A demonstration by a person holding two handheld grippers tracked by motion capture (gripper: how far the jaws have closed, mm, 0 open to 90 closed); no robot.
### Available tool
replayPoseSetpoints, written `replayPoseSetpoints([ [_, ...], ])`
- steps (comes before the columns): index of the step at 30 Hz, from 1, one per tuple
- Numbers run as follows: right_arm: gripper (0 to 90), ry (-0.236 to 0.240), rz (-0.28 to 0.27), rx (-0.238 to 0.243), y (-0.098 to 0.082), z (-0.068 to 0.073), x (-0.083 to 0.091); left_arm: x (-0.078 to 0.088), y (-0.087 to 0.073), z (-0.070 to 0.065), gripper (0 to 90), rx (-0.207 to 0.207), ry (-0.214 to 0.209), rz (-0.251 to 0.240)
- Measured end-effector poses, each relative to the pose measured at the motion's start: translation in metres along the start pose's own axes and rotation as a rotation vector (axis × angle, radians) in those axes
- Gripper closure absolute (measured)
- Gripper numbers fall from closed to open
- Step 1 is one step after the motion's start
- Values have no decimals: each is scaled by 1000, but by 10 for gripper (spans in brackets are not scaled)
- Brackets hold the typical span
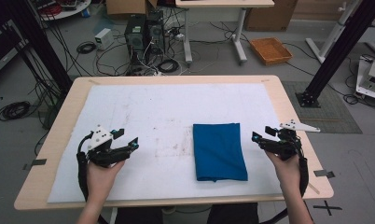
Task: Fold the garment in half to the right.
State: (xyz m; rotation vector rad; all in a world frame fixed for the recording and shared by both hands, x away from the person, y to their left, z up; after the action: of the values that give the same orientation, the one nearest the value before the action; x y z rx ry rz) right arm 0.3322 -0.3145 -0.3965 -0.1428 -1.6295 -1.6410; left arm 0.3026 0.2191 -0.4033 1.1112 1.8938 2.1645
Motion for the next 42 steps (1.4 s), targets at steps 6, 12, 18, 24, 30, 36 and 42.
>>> replayPoseSetpoints([
  [6,318,-6,0,10,2,1,-1,5,-1,2,345,-2,15,-6],
  [12,309,-9,16,18,2,2,-6,4,-4,3,345,-3,16,7],
  [18,303,-10,22,21,1,2,-8,2,-5,2,346,-3,15,14],
  [24,299,-14,23,23,0,2,-8,1,-6,2,346,-9,15,21],
  [30,297,-15,26,26,0,1,-9,1,-6,2,345,-9,11,31],
  [36,296,-15,30,28,0,2,-9,1,-6,1,345,-9,13,29],
  [42,296,-12,28,23,0,1,-9,1,-6,0,346,-9,12,31],
])
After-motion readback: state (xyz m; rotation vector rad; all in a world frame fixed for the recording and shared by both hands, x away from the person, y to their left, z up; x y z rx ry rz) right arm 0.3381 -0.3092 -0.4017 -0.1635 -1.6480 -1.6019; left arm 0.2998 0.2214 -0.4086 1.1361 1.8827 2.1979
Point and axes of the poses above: each handheld gripper's, and its own axes: x roughly backward along the jaws, y roughly out of its top, z roughly to its left, the point moved 1 cm from there along -x, roughly forward along the jaws, and after that the axes turned 7 degrees about z, right-handed, at the moved point
